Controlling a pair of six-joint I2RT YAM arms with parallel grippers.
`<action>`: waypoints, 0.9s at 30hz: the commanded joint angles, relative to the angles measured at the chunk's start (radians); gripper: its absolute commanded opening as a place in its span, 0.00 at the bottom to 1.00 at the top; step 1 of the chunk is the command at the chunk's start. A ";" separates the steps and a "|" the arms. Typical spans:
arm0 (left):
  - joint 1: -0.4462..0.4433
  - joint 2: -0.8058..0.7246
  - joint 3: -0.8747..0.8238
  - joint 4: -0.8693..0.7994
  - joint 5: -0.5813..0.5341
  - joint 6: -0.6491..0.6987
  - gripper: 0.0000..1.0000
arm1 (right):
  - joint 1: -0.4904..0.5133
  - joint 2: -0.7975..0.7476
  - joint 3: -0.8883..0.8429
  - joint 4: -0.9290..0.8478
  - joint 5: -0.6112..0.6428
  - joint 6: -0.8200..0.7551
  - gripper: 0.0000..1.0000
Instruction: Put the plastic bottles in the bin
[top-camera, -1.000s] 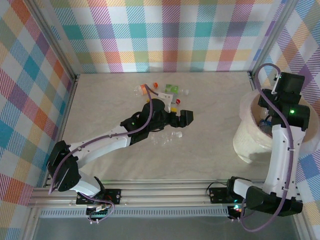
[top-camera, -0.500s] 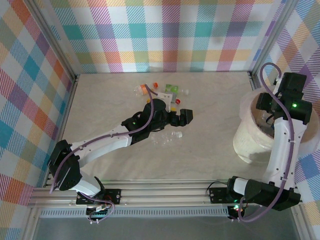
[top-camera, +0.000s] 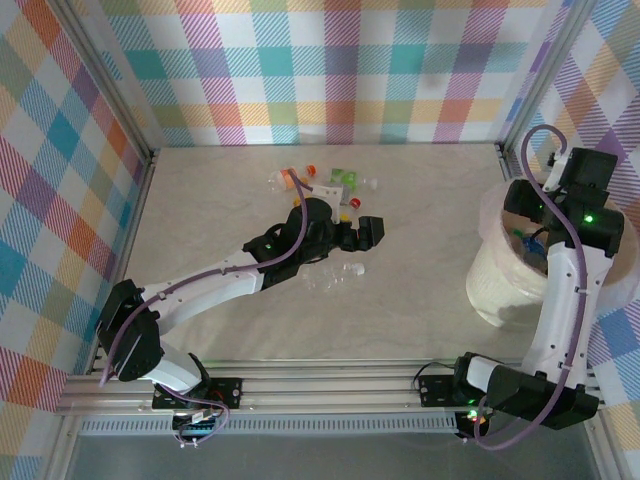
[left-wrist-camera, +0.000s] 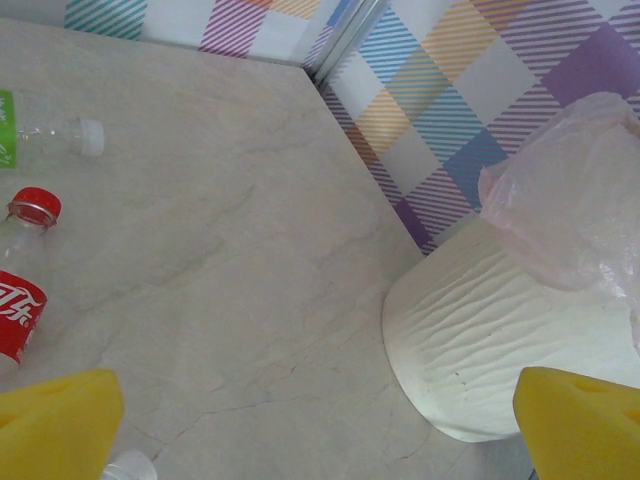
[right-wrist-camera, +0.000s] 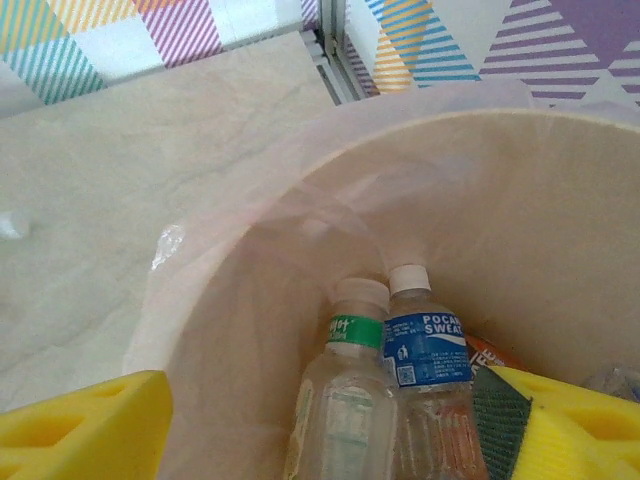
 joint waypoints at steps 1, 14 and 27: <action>0.010 -0.004 -0.011 -0.001 -0.022 -0.007 1.00 | -0.007 -0.028 -0.010 0.039 -0.033 0.025 0.80; 0.021 0.019 -0.016 -0.111 -0.163 -0.130 1.00 | -0.005 -0.218 -0.251 0.400 -0.481 0.134 0.93; 0.104 -0.010 -0.063 -0.370 -0.324 -0.410 1.00 | 0.158 -0.249 -0.412 0.691 -0.788 0.245 0.99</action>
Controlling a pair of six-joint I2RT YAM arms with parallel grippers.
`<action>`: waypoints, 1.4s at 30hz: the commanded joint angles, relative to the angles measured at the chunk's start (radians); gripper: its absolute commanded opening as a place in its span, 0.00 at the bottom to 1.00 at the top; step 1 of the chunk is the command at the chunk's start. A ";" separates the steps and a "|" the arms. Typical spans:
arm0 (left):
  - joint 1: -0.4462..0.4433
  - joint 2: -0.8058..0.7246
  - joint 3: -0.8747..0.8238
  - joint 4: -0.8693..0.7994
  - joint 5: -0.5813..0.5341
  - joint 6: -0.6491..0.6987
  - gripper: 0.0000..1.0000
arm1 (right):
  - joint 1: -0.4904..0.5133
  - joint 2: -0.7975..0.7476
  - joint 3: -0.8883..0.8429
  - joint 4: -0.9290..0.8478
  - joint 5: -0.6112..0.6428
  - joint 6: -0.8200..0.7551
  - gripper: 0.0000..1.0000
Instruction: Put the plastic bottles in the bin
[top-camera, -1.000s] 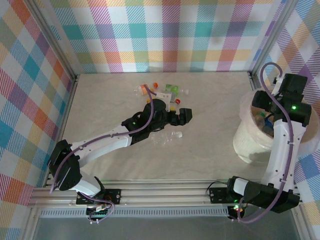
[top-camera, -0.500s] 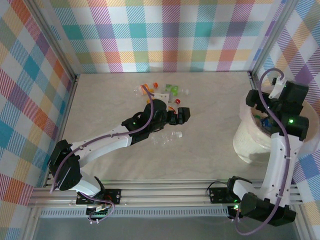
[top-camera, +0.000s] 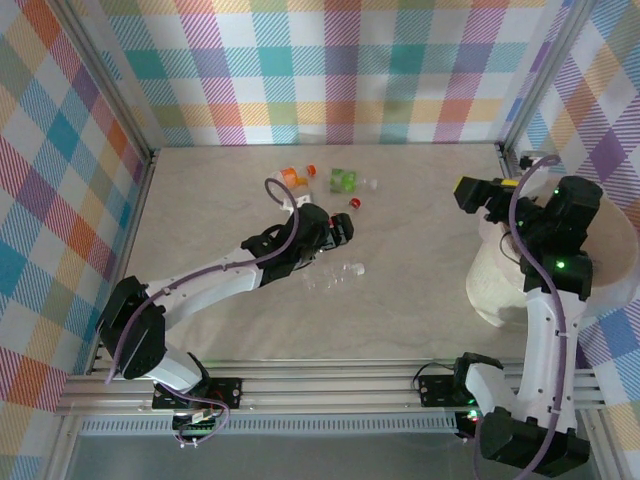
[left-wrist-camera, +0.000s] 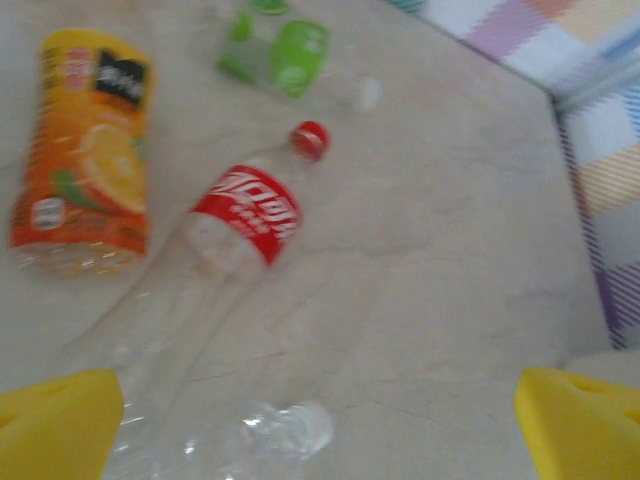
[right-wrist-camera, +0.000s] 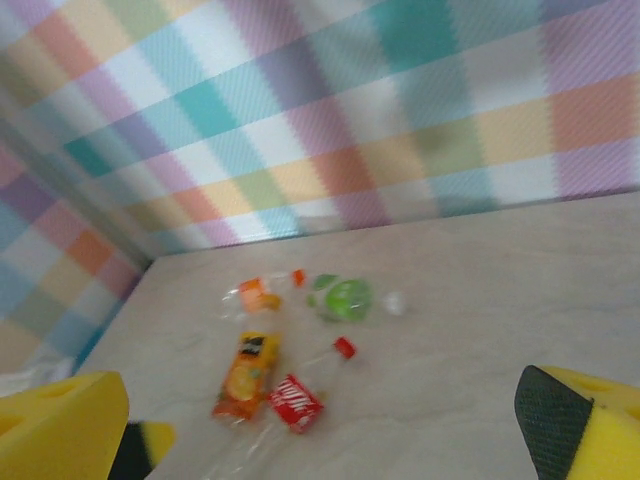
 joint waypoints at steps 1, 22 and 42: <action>0.037 -0.028 -0.016 -0.136 -0.074 -0.123 1.00 | 0.104 0.002 -0.027 0.117 -0.093 -0.019 1.00; 0.107 -0.386 -0.245 -0.092 0.226 0.496 1.00 | 0.709 0.436 -0.166 0.057 0.048 -0.714 1.00; 0.144 -0.563 -0.418 -0.025 0.140 0.473 1.00 | 0.996 0.849 -0.108 0.236 0.480 -1.158 0.98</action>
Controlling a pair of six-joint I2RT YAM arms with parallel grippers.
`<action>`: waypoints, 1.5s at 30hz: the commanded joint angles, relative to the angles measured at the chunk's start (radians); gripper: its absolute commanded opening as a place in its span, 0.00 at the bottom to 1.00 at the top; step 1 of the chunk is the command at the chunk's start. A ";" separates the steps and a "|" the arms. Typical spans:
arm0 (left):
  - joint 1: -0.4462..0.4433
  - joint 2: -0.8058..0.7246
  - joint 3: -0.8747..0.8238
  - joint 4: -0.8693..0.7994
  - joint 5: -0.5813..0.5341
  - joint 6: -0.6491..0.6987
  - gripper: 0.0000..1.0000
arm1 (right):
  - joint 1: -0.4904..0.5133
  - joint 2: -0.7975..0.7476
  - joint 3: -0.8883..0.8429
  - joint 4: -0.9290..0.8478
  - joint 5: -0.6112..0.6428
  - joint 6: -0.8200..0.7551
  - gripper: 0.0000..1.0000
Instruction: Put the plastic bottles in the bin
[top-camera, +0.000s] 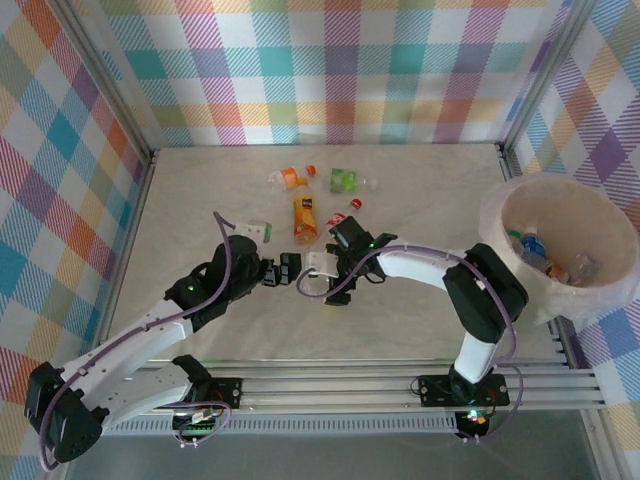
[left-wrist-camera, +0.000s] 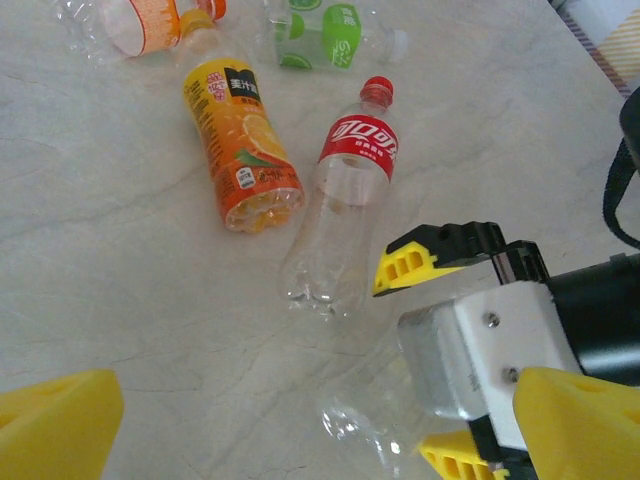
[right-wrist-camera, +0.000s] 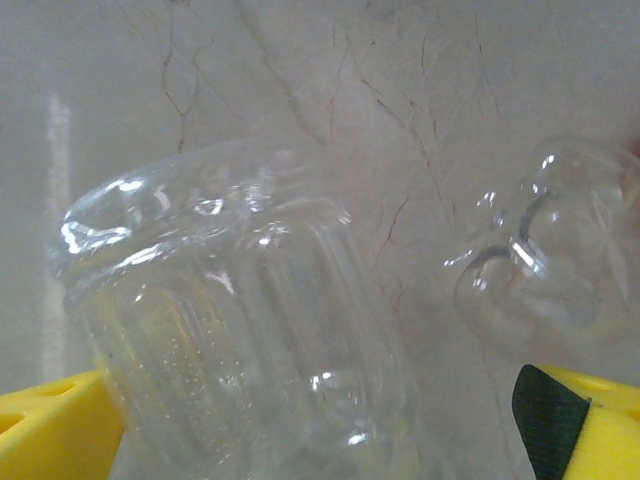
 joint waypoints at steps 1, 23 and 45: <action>0.012 -0.002 -0.013 0.043 -0.017 -0.007 1.00 | 0.013 0.016 -0.010 0.087 0.057 -0.109 0.98; 0.022 0.005 -0.004 0.076 0.074 0.015 1.00 | 0.021 -0.001 -0.025 0.058 0.040 -0.047 0.64; 0.022 0.038 0.101 0.187 0.409 0.021 1.00 | -0.154 -0.431 -0.074 0.164 -0.050 0.620 0.64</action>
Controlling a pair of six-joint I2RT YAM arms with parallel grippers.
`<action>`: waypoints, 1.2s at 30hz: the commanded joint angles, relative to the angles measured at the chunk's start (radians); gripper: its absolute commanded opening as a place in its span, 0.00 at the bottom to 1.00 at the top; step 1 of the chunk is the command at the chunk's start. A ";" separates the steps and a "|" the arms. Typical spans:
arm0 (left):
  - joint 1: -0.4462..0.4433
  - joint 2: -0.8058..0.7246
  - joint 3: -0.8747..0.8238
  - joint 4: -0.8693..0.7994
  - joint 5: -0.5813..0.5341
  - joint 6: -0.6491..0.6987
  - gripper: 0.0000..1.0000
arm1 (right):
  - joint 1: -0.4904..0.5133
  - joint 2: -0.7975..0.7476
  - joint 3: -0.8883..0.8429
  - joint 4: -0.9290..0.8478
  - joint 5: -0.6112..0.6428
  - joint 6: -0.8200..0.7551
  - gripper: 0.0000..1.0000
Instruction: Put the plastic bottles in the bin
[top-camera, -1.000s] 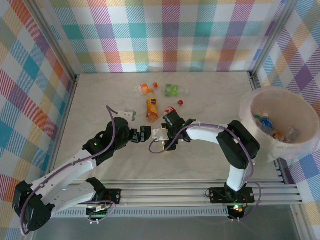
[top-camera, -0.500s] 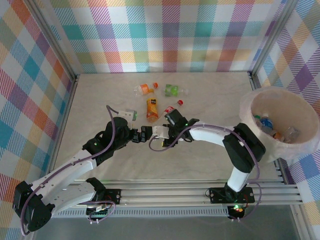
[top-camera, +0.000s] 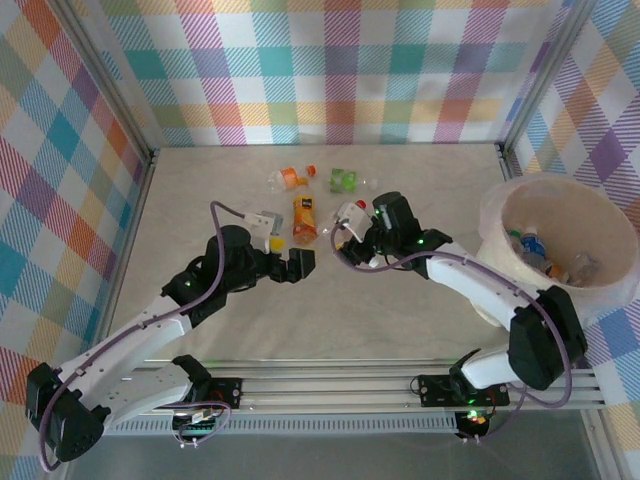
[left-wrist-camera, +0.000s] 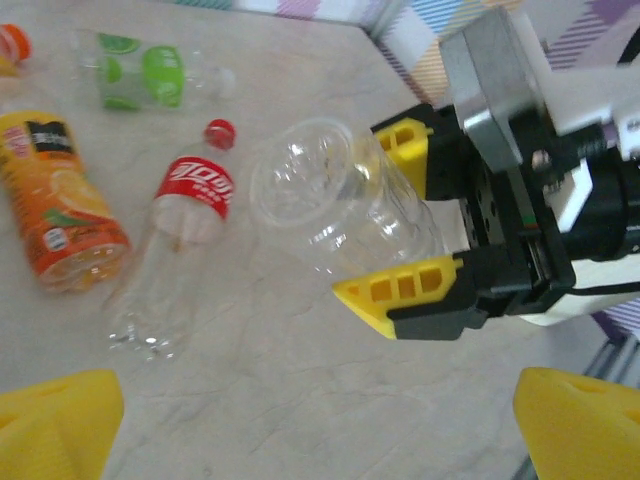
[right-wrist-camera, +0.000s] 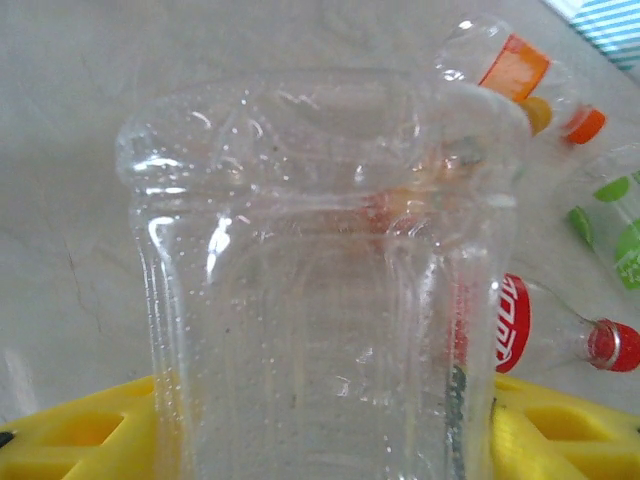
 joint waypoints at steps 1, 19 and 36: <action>0.010 0.030 0.043 0.066 0.105 0.012 1.00 | -0.017 -0.071 0.002 0.060 -0.026 0.165 0.63; -0.002 0.269 0.144 0.309 0.284 -0.051 1.00 | -0.079 -0.239 0.058 0.055 0.209 0.539 0.61; -0.117 0.492 0.319 0.381 0.263 -0.088 1.00 | -0.197 -0.424 0.235 -0.122 0.452 0.370 0.60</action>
